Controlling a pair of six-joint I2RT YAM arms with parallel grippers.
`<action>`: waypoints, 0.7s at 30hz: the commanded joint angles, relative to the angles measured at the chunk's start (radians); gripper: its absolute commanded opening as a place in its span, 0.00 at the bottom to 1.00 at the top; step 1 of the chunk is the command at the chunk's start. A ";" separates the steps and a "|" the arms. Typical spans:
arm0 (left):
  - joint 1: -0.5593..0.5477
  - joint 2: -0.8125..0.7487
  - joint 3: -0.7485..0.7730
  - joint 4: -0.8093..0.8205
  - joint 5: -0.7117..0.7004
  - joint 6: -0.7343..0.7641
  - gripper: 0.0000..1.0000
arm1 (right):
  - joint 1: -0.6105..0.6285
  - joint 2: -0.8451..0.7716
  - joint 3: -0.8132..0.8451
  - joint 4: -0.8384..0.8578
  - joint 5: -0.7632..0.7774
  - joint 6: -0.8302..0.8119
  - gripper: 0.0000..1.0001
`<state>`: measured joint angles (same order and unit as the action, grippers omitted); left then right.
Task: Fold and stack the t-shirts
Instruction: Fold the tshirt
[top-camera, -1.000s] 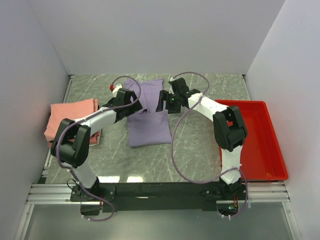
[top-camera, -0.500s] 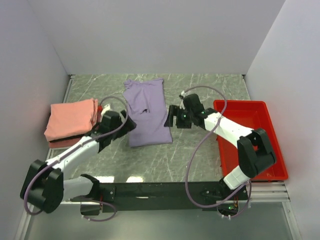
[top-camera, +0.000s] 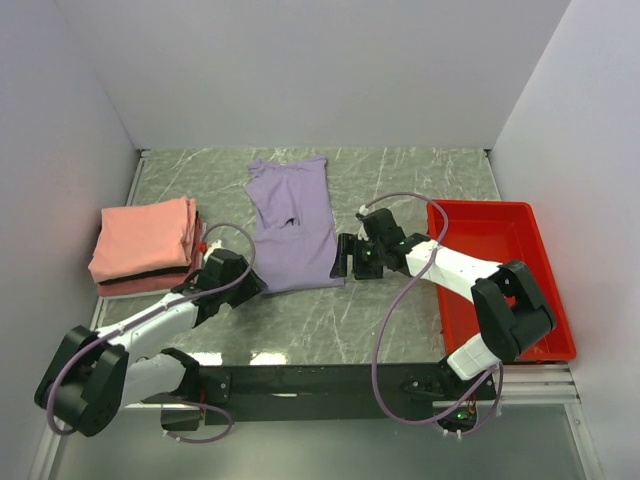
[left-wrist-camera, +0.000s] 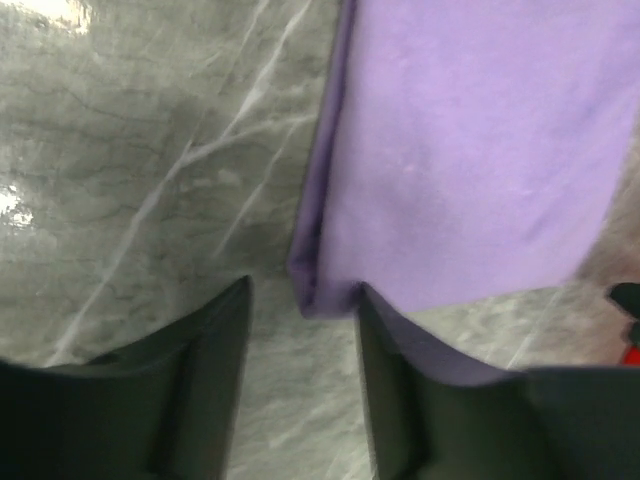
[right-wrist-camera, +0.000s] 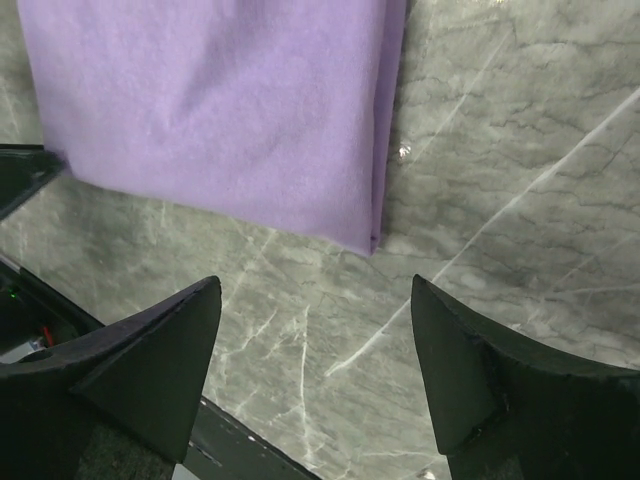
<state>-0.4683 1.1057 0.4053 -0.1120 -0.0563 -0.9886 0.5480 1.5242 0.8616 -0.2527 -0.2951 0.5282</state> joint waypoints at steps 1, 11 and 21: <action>-0.001 0.051 0.013 0.052 0.018 -0.011 0.48 | 0.006 -0.035 0.002 0.040 0.022 0.013 0.81; -0.001 0.140 0.041 0.048 0.022 -0.025 0.11 | 0.006 0.028 0.025 0.041 0.010 0.012 0.69; -0.003 0.134 0.026 0.060 0.036 -0.035 0.01 | 0.023 0.128 0.040 0.067 -0.003 0.023 0.58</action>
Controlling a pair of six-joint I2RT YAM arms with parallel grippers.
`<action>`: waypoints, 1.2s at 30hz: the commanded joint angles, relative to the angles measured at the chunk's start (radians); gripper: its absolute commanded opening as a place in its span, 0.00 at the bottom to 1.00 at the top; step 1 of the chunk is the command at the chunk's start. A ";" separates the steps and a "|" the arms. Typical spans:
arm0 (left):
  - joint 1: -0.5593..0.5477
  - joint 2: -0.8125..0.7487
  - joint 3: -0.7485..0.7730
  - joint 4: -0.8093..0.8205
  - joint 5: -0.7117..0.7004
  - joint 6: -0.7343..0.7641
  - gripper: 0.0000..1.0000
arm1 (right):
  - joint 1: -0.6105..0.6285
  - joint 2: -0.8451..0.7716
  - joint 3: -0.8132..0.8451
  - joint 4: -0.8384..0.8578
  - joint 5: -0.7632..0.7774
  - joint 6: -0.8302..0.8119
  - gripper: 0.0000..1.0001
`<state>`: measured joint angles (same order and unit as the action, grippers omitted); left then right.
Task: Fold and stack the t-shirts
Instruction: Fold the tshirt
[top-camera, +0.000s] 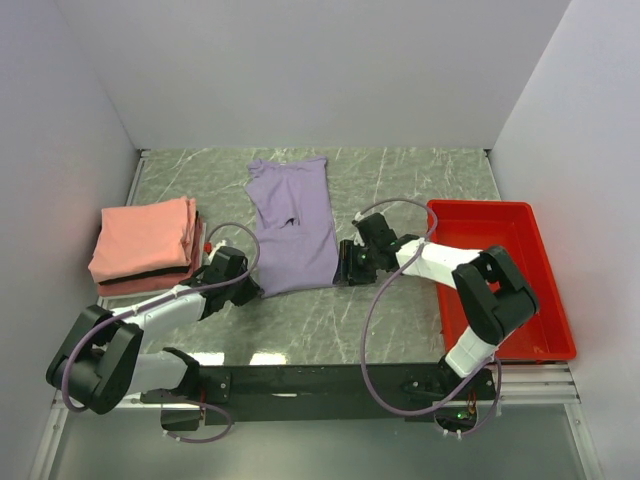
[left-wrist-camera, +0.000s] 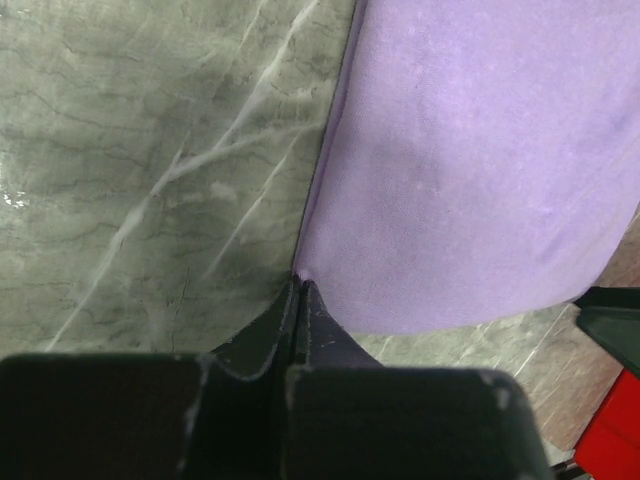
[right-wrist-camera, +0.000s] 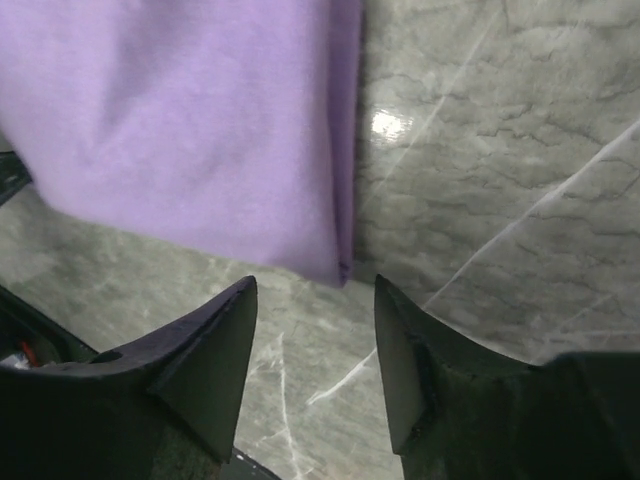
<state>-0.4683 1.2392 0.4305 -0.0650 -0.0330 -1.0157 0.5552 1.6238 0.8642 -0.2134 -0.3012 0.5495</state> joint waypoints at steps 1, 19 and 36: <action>-0.003 -0.001 -0.001 0.014 0.013 -0.006 0.01 | 0.018 0.034 0.041 0.025 0.014 0.003 0.57; -0.004 -0.197 -0.013 -0.083 0.008 0.000 0.01 | 0.075 -0.037 0.048 -0.024 0.013 -0.014 0.00; -0.010 -0.658 0.260 -0.496 -0.018 0.031 0.01 | 0.133 -0.473 0.119 -0.435 -0.331 -0.059 0.00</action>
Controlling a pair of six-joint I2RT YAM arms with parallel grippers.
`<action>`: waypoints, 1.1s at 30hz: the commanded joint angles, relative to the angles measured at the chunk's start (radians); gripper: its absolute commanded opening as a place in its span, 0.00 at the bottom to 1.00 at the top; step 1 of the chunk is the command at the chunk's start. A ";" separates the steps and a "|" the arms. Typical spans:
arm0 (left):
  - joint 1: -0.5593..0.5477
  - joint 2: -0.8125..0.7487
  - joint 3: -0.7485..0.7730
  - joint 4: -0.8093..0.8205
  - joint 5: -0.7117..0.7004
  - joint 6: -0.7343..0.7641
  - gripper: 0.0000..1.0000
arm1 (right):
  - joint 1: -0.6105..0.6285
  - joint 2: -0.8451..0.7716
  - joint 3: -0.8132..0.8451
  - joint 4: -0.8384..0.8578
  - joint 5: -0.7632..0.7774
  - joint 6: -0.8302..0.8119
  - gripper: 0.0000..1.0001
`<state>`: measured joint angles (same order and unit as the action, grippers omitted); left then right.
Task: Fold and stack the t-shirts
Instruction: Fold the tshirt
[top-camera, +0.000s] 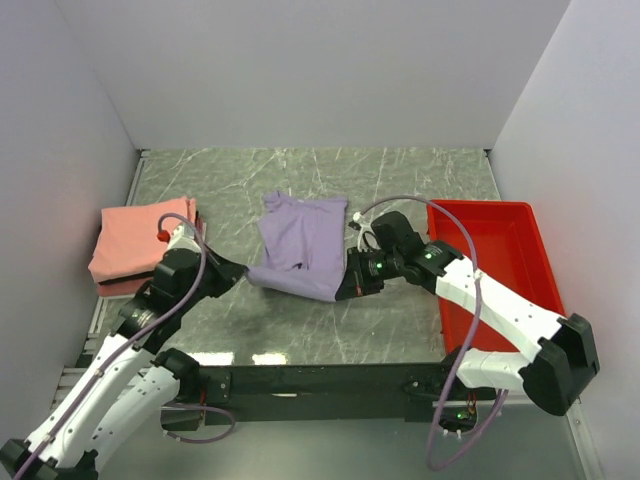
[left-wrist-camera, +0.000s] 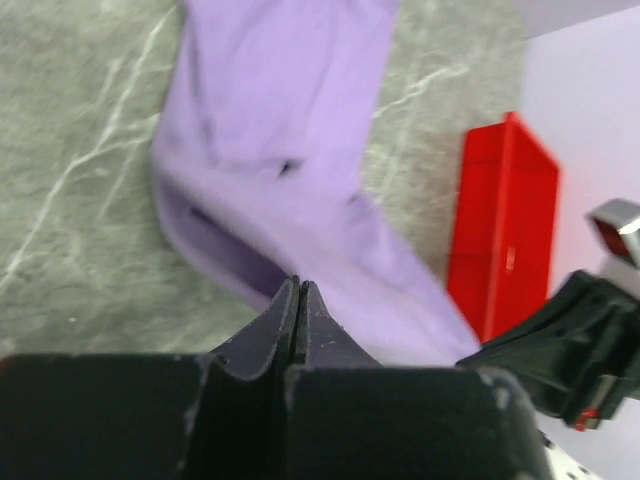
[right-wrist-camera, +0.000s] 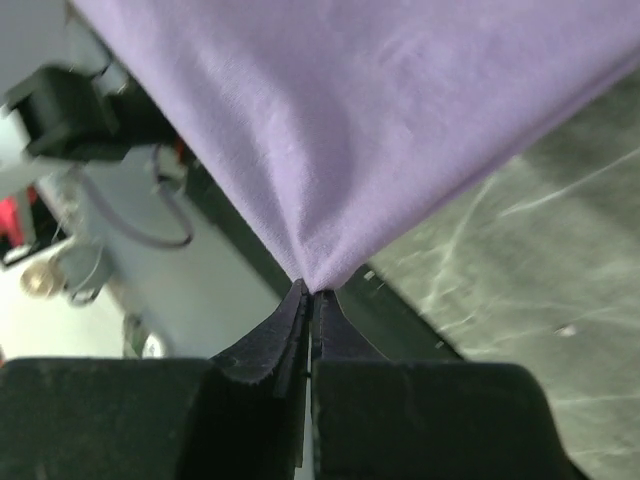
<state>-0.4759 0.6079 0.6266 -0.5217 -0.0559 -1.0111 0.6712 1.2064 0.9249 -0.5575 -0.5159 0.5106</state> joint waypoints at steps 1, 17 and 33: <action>-0.003 -0.028 0.085 -0.040 0.005 0.026 0.01 | 0.018 -0.076 0.064 -0.096 -0.124 -0.017 0.00; 0.009 0.289 0.228 0.173 -0.117 0.092 0.00 | -0.091 -0.030 0.155 -0.022 -0.012 -0.007 0.00; 0.134 0.659 0.447 0.269 0.004 0.206 0.00 | -0.252 0.220 0.308 0.034 -0.116 -0.023 0.00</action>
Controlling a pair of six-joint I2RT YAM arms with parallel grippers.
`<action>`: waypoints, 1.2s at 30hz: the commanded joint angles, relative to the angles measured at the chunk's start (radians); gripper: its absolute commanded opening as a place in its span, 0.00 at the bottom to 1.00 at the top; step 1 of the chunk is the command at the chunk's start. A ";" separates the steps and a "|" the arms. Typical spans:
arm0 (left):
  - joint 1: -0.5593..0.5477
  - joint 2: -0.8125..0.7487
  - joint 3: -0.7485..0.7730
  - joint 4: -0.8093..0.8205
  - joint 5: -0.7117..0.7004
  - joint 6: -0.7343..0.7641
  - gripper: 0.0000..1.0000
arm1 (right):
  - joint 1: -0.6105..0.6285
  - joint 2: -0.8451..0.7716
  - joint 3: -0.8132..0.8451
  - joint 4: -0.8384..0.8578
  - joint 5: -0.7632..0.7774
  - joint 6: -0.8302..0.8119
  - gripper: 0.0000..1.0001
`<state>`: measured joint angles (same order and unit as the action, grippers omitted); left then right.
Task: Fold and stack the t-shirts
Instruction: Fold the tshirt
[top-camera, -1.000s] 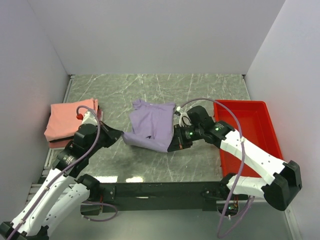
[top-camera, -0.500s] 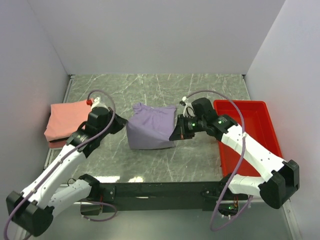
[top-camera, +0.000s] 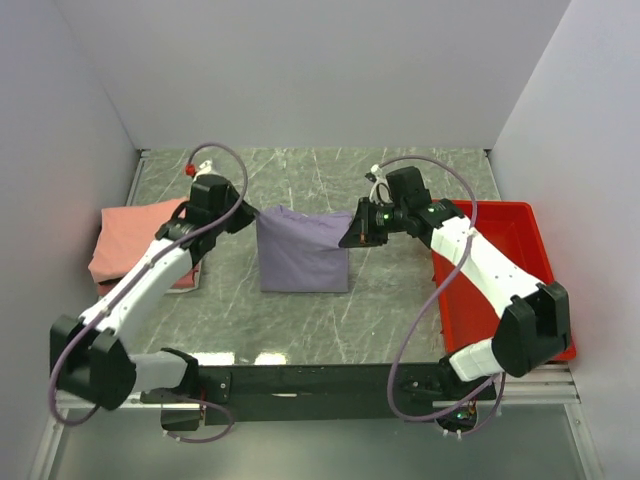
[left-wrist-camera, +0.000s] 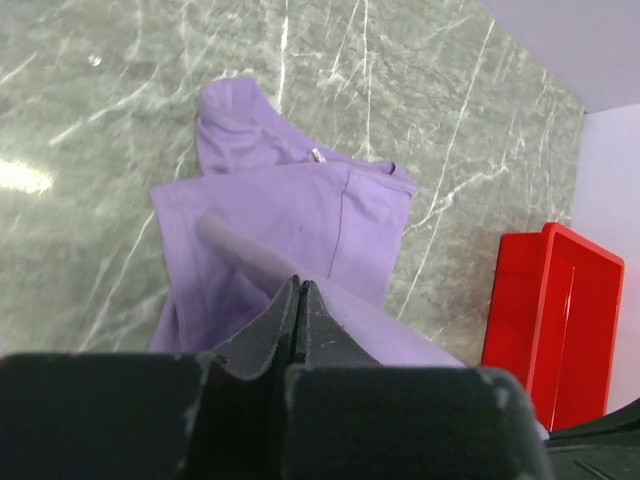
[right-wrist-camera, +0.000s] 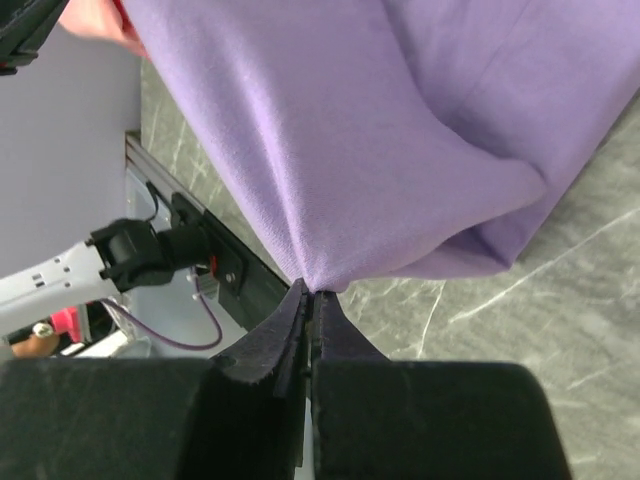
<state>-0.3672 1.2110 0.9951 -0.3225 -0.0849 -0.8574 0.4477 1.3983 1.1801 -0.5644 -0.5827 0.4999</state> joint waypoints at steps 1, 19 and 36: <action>0.031 0.079 0.091 0.072 0.045 0.055 0.00 | -0.040 0.039 0.059 0.047 -0.064 -0.009 0.00; 0.091 0.562 0.373 0.089 0.097 0.119 0.00 | -0.130 0.355 0.257 0.075 0.012 0.000 0.00; 0.099 0.843 0.565 0.103 0.088 0.159 0.01 | -0.156 0.642 0.450 0.089 0.113 0.011 0.05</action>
<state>-0.2771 2.0319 1.4963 -0.2333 0.0254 -0.7231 0.3008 2.0182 1.5818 -0.4938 -0.4828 0.5121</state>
